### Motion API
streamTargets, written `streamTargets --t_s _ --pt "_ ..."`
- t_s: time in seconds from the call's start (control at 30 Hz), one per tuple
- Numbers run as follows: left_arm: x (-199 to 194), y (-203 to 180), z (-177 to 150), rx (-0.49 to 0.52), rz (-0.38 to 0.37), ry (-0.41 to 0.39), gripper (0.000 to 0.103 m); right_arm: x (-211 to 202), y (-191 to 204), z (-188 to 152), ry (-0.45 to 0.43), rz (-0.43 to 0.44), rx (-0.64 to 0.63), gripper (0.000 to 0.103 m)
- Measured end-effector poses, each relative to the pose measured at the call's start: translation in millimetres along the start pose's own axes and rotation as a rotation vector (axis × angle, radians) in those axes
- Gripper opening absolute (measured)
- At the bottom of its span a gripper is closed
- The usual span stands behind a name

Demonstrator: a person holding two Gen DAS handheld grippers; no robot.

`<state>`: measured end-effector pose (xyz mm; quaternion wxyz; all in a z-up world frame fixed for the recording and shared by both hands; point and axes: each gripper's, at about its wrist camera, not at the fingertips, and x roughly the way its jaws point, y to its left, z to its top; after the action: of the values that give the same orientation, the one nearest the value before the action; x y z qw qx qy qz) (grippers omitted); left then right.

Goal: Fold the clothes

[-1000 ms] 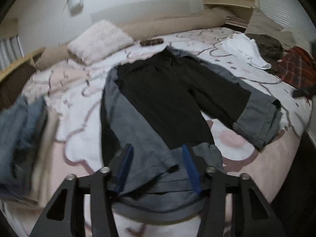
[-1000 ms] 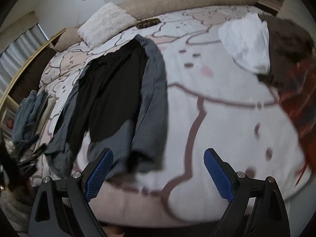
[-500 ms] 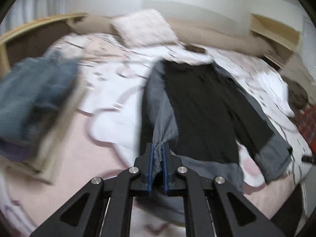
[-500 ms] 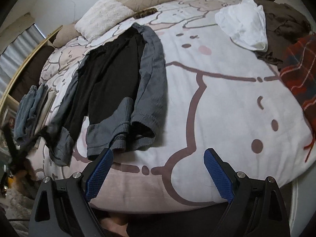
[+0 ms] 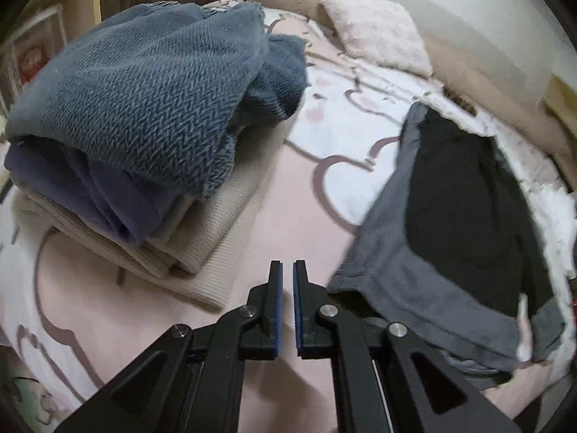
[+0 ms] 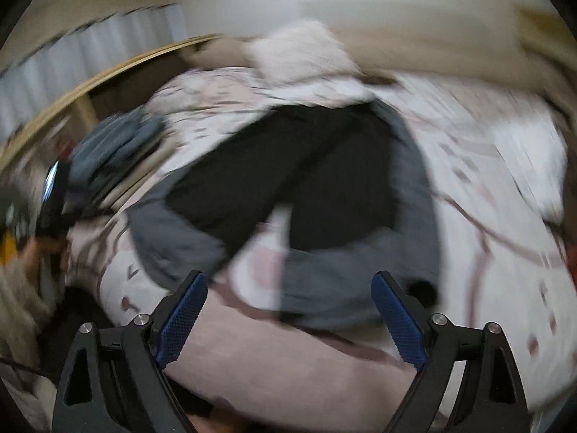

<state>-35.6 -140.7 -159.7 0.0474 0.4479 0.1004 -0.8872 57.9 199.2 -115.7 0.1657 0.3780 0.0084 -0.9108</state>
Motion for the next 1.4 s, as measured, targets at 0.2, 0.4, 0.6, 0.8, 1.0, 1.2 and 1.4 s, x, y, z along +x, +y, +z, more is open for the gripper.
streamTargets --t_s 0.2,0.4,0.6,0.8,1.0,1.2,1.4 --pt "-18 -25 -9 0.114 -0.071 -0.034 0.063 53 85 -9 0.012 -0.044 -0.318 0.058" --pt "7 -30 -1 0.122 -0.115 0.024 0.063 89 106 -23 0.024 -0.172 -0.482 0.027" --pt "35 -34 3 0.065 -0.2 0.105 0.006 78 102 -24 0.008 -0.196 -0.505 0.006" --pt "-14 -37 3 0.076 -0.261 0.047 0.006 34 91 -3 -0.041 -0.198 -0.426 0.006" --pt "-8 -43 -14 0.2 -0.094 0.084 0.006 35 95 -23 0.08 -0.125 -0.446 0.006" --pt "9 -41 -20 0.231 0.026 0.089 0.01 70 110 -60 0.147 -0.161 -0.55 0.006" --pt "-10 -43 -21 0.243 0.075 0.037 0.056 32 76 -36 0.094 -0.098 -0.304 0.083"
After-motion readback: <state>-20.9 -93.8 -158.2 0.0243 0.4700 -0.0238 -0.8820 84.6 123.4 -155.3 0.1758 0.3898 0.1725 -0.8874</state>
